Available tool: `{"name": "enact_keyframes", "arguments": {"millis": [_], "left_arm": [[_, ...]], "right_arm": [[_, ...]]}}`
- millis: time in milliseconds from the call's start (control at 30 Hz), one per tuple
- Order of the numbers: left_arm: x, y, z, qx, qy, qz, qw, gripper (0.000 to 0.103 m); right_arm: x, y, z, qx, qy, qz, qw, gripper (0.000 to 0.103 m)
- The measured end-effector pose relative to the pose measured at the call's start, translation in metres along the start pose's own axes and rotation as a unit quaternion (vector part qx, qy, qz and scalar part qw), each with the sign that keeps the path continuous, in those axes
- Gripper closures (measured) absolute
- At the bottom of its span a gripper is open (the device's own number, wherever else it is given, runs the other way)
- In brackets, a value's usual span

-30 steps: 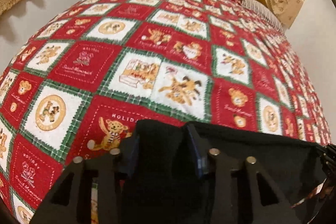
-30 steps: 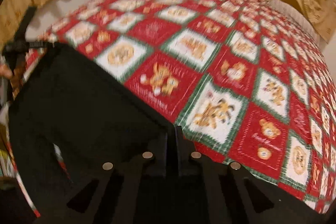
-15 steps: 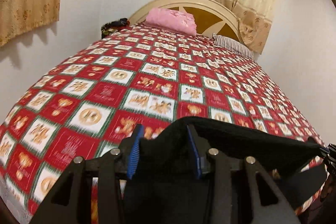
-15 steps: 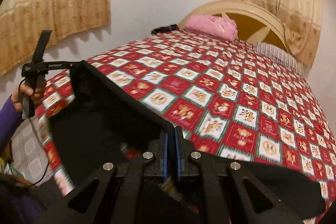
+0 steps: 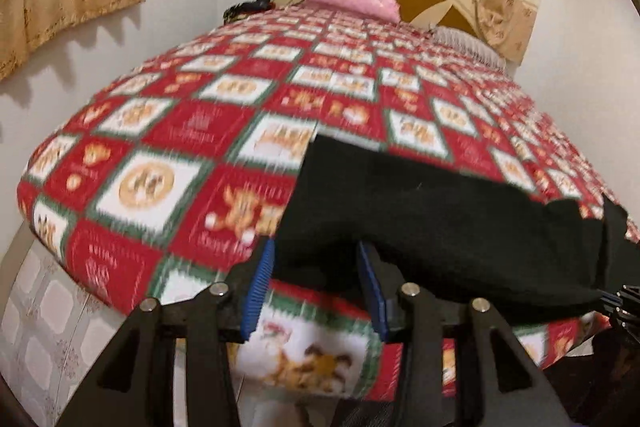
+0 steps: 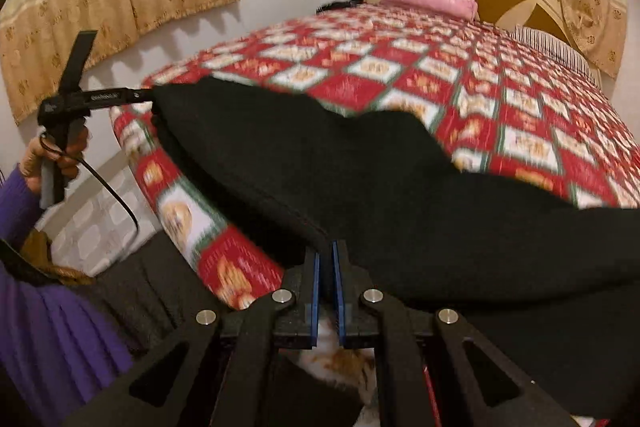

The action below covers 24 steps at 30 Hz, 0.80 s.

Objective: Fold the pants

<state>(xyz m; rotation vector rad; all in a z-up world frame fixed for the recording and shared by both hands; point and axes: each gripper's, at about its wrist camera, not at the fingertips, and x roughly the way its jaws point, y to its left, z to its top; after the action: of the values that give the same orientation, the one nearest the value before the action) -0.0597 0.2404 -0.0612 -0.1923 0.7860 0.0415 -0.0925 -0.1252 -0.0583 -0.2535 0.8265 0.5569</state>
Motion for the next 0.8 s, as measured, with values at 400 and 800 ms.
{"name": "enact_keyframes", "arguments": {"millis": [400,800], "left_arm": [[-0.036,0.016,0.009,0.005,-0.043,0.060,0.9972,0.035],[0.004,-0.051,0.047,0.041,-0.082,0.066,0.9936,0.021]], "right_arm": [[-0.003,0.004,-0.008,-0.013,0.023,0.015,1.000,0.086],[0.050,0.042,0.078,0.061,-0.086,0.128,0.986,0.085]]}}
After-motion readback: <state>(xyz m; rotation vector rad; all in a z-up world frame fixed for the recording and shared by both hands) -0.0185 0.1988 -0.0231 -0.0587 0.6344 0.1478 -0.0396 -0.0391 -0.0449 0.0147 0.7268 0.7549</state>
